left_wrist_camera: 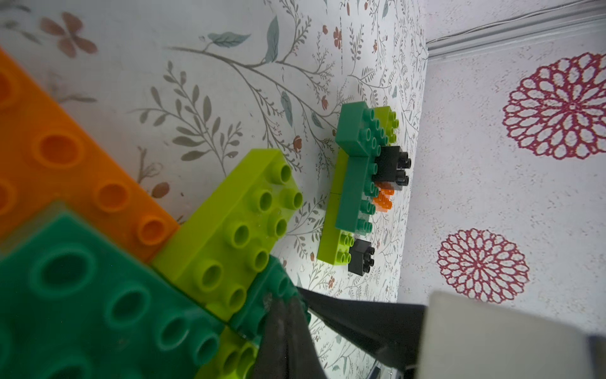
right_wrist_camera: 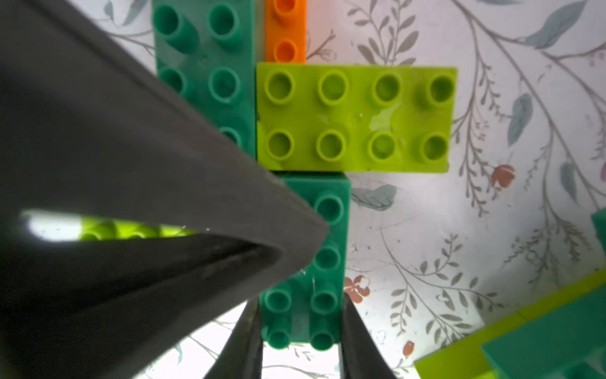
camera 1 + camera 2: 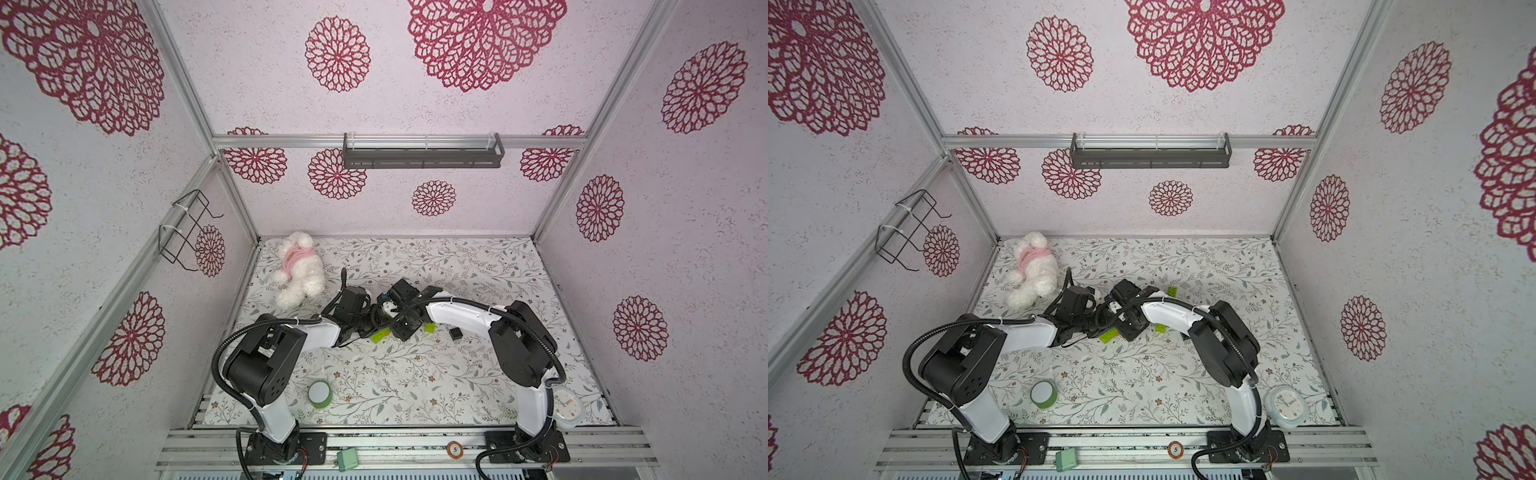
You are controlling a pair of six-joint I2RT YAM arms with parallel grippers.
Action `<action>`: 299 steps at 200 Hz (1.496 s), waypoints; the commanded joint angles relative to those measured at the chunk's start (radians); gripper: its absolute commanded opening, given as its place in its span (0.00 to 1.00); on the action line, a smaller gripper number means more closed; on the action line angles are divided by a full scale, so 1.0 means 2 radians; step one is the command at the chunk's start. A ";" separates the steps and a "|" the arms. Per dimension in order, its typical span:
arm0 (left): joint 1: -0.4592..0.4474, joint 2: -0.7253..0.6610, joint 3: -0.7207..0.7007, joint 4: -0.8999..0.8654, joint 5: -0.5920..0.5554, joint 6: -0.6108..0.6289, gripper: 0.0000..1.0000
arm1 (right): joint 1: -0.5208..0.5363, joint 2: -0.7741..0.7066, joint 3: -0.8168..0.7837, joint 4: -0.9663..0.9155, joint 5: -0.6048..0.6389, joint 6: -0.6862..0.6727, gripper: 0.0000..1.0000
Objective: Assemble a small pinwheel with lego
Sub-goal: Assemble the lego brick with the lego brick.
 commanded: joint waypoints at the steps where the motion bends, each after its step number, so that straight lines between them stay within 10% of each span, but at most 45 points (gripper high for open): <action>1: -0.002 0.020 0.003 -0.047 -0.031 0.006 0.04 | 0.004 0.004 0.012 -0.018 -0.011 -0.008 0.10; 124: -0.002 0.042 -0.038 -0.109 -0.084 -0.023 0.03 | 0.004 0.017 0.030 -0.039 -0.010 -0.010 0.15; 219: -0.001 0.034 -0.052 -0.078 -0.069 -0.028 0.03 | -0.003 -0.029 0.016 -0.024 0.004 0.012 0.64; 299: -0.001 0.004 0.023 0.003 0.040 -0.025 0.05 | -0.065 -0.190 -0.061 0.010 0.006 0.115 0.66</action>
